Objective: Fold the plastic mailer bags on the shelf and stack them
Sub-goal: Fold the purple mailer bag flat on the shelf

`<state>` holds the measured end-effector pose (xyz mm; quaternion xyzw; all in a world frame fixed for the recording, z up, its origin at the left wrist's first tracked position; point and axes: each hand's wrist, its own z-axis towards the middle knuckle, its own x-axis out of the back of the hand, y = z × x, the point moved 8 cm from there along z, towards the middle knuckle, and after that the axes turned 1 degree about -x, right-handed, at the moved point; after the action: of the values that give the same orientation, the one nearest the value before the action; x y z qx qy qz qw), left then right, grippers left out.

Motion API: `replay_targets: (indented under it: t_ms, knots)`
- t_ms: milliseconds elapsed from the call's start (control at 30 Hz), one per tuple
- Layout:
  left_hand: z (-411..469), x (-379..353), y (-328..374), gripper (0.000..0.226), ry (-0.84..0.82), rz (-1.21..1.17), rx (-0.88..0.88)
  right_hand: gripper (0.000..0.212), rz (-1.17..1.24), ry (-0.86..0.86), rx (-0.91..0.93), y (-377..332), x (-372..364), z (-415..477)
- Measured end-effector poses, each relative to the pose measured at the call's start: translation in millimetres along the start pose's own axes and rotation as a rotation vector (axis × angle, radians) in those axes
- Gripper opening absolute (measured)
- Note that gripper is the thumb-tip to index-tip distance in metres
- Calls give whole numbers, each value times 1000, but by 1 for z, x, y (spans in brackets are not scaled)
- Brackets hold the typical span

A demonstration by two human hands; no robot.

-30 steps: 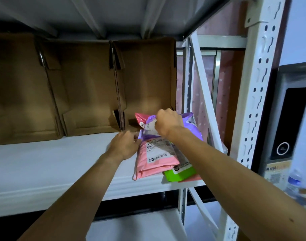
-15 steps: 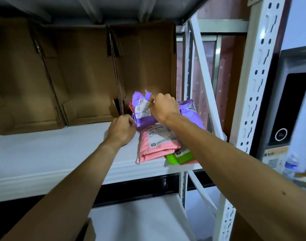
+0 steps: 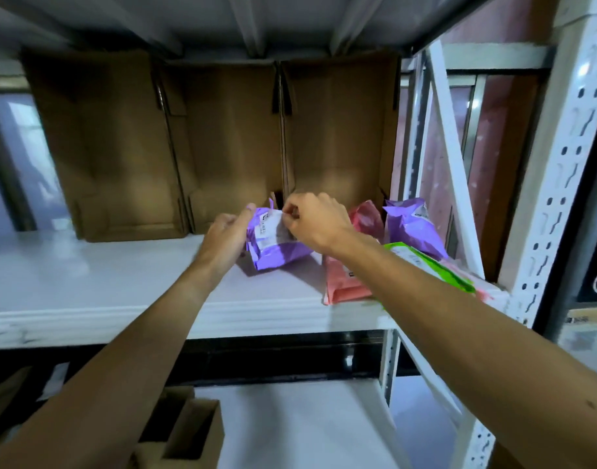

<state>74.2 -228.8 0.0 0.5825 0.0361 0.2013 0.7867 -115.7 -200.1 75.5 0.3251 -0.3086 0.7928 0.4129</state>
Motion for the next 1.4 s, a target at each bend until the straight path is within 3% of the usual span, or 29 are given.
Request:
replay_targets:
  t_ms: [200,300,500,600,700,867,967,1133,1400]
  knots:
    - [-33,34,4,62,4,136,-22,12,136,-56,72,-34,-27,-12]
    - [-36,43,-9,48,26,14,39,7,283,-76,39,-38,-27,-16]
    - [-43,37,0,27,-21,-24,-7,29,493,-146,-16,-34,-24,-21]
    - [-45,33,2,19,-69,-16,5,34,411,-79,-62,-21,-20,-17]
    - [-44,31,2,20,-103,-5,1,12,322,39,-87,-14,-17,-14]
    - [-43,31,-2,23,-105,39,10,44,399,-130,-70,-11,-46,-12]
    - [-40,32,-6,23,-79,61,13,31,432,-145,-94,-5,-61,-22]
    - [-39,34,-6,20,-35,69,6,4,690,-62,-165,9,-73,-28]
    - [-33,36,-11,21,-5,81,8,14,837,39,-271,27,-67,-23]
